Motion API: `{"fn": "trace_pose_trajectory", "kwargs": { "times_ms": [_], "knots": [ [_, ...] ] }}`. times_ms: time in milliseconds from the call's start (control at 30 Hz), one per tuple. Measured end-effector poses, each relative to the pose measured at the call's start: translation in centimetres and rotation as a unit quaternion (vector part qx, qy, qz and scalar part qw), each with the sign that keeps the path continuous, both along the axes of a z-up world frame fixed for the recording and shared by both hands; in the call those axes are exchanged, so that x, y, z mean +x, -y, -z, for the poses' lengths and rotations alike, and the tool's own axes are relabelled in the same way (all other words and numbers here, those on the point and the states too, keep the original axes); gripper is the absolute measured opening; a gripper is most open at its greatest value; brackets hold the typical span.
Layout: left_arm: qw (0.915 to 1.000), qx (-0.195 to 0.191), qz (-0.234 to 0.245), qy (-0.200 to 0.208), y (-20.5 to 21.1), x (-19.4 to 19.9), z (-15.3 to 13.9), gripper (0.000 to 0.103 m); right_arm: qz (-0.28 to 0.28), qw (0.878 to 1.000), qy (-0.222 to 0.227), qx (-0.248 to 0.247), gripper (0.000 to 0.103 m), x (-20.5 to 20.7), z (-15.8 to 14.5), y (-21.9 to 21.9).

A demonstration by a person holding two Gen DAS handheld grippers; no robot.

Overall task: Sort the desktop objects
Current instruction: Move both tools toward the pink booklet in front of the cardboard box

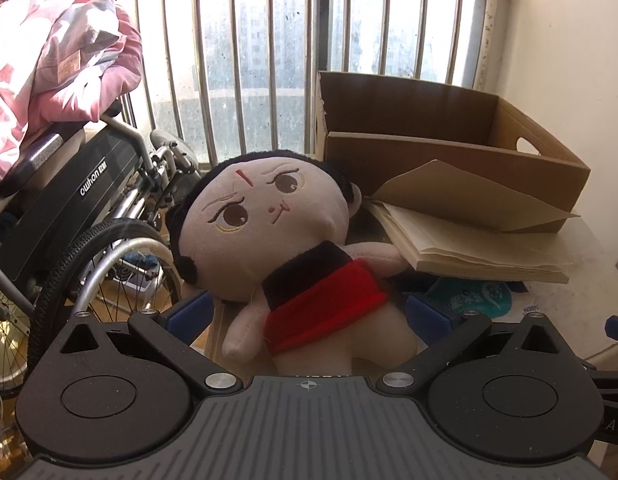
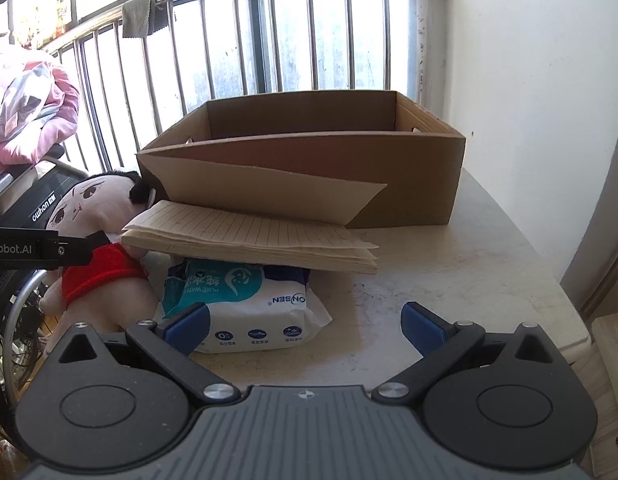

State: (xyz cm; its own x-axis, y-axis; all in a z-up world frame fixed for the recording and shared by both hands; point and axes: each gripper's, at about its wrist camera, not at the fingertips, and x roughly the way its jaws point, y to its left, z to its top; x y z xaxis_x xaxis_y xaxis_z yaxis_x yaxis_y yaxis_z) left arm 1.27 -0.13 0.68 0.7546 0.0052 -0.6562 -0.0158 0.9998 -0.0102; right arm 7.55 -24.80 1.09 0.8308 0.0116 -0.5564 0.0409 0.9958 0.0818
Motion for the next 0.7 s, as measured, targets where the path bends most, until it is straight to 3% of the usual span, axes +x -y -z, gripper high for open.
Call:
{"fn": "trace_pose_trajectory", "kwargs": {
  "times_ms": [200, 333, 533, 700],
  "knots": [
    [0.9981, 0.010, 0.030, 0.053, 0.0, 1.4, -1.9, 0.103, 0.035, 0.993, 0.096, 0.055, 0.103, -0.3, -2.3, 5.2],
    [0.9951, 0.016, 0.040, 0.090, 0.2, 2.6, -3.2, 0.103, 0.067, 0.987, 0.131, 0.067, 0.103, 1.2, -3.0, 8.0],
    [0.9875, -0.028, 0.081, 0.132, 0.7, 4.9, -4.2, 0.103, 0.070, 0.982, 0.121, 0.125, 0.103, 5.8, -2.1, 10.7],
    [0.9888, -0.037, 0.093, 0.110, 1.8, 7.5, -3.6, 0.103, 0.055, 0.981, 0.099, 0.159, 0.094, 8.9, -0.5, 10.7]
  ]
}}
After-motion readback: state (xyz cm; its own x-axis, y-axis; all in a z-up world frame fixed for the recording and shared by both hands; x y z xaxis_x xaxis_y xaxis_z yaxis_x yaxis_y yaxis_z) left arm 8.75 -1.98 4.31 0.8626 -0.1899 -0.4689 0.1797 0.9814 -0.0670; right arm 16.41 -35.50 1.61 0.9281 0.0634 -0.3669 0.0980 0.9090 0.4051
